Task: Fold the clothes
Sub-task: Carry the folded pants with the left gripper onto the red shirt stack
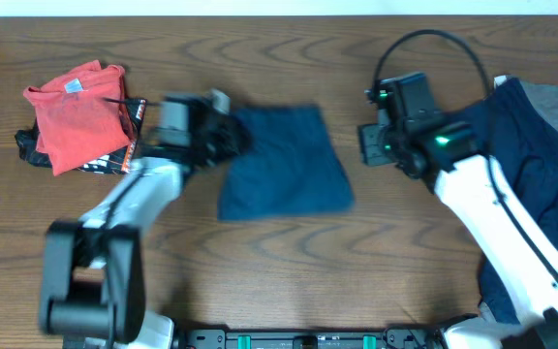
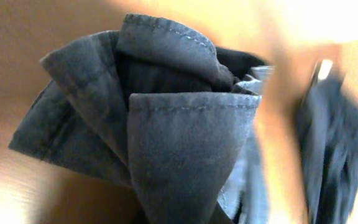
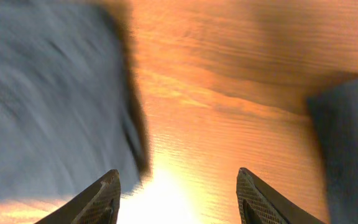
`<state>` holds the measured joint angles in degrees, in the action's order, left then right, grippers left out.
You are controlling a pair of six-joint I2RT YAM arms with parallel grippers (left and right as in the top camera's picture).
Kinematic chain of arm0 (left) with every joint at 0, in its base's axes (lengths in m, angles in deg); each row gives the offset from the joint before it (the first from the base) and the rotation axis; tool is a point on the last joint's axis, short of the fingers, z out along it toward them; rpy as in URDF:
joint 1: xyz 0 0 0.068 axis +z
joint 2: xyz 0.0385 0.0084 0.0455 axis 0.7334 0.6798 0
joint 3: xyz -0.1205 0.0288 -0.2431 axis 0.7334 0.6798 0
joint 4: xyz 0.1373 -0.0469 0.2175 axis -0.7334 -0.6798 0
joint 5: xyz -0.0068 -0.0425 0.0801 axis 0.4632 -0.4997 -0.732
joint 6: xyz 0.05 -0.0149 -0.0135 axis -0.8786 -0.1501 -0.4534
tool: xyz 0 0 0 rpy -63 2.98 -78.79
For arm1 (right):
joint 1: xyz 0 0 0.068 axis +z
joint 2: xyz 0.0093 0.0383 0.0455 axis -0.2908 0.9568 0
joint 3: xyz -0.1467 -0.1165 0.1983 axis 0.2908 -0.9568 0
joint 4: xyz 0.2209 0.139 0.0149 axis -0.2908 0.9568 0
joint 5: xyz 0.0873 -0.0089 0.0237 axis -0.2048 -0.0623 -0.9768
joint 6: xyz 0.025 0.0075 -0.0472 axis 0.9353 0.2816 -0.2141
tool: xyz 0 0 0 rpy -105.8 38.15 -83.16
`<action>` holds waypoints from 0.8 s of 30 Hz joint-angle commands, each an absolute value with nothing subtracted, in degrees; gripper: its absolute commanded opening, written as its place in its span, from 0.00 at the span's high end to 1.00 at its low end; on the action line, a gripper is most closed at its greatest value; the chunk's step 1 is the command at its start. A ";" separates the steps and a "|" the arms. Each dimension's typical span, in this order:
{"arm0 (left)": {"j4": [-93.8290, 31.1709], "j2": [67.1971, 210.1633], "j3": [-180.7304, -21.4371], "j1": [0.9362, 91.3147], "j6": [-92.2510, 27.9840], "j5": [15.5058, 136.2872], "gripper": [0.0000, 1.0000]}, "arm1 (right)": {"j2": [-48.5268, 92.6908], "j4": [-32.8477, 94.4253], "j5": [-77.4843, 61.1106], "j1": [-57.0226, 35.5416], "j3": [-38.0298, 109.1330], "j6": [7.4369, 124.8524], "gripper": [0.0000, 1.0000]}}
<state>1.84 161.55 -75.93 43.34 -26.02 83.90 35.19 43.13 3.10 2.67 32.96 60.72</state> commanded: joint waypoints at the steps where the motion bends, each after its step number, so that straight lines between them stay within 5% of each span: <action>1: 2.56 155.39 -79.99 50.92 -26.83 79.70 0.94 | 32.45 44.59 3.52 0.55 33.68 60.00 0.42; 11: 3.59 153.90 -84.23 73.65 -29.83 73.12 0.93 | 31.03 48.20 3.45 -1.51 33.66 59.87 0.42; 12: 3.59 154.23 -84.23 75.49 -29.83 71.83 0.87 | 31.03 48.22 3.45 -1.51 33.66 59.89 0.42; 13: 3.59 154.45 -84.23 76.98 -29.83 71.11 0.68 | 31.03 48.29 3.45 -1.51 33.66 59.87 0.42; 15: 2.93 154.95 -84.23 80.01 -29.74 71.18 0.06 | 31.03 48.59 3.45 -1.51 33.66 59.87 0.42; 24: -7.87 155.24 -84.23 80.71 -29.28 71.85 0.02 | 31.03 48.77 3.50 -1.53 33.66 60.13 0.37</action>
